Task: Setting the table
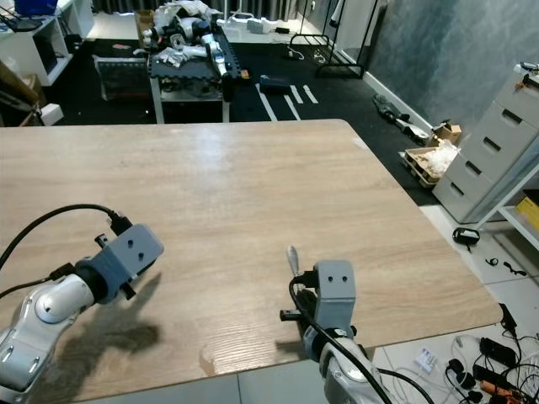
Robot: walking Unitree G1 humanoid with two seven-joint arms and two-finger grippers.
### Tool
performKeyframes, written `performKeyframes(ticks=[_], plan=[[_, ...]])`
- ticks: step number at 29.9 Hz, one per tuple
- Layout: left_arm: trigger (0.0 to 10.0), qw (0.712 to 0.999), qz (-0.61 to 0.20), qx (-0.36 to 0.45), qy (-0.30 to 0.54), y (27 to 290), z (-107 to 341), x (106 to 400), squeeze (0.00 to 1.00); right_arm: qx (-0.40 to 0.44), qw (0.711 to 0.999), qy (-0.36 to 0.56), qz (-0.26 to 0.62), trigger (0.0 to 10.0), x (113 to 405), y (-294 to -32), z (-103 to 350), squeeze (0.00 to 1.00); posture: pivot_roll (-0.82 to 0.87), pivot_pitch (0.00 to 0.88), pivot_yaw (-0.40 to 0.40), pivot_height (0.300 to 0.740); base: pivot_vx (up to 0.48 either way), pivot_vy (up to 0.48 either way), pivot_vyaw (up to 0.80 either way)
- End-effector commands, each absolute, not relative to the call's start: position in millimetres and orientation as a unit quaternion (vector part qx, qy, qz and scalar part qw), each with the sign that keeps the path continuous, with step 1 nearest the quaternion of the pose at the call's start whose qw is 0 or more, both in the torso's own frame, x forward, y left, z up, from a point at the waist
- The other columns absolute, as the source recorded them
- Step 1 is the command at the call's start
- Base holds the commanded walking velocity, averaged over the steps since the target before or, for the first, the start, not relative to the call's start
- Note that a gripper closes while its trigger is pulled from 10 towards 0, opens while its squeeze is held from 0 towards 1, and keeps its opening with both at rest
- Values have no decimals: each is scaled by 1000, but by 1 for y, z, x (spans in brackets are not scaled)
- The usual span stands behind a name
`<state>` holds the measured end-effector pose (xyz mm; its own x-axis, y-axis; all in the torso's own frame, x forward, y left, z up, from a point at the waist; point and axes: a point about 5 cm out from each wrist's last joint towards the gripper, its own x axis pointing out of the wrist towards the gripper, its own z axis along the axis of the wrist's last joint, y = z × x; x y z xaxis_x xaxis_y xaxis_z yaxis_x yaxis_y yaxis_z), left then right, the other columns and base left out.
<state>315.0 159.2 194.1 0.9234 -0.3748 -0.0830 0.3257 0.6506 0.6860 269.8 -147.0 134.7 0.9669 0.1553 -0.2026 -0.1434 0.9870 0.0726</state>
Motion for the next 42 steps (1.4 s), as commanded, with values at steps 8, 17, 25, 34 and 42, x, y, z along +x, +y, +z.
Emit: performKeyframes(ticks=[8,17,25,34,42], plan=[[10000,907,-197,372,-31,157,191,316,0,36,990,-87,106,0,276,-138,202,0,31,141,43,740,0,0,0],[10000,907,-197,372,-33,156,192,317,0,0,987,-64,149,10000,272,-126,186,0,34,144,46,740,0,0,0],[10000,907,-198,371,-31,157,191,317,0,-46,991,8,124,10000,275,-140,153,1000,33,150,46,740,0,0,0],[10000,906,-199,372,-31,157,191,317,0,-46,990,47,127,10000,282,-151,139,1000,38,153,49,740,0,0,0],[10000,906,-199,372,-30,157,191,317,0,-74,981,119,138,7843,283,-151,119,0,41,155,50,740,0,0,0]])
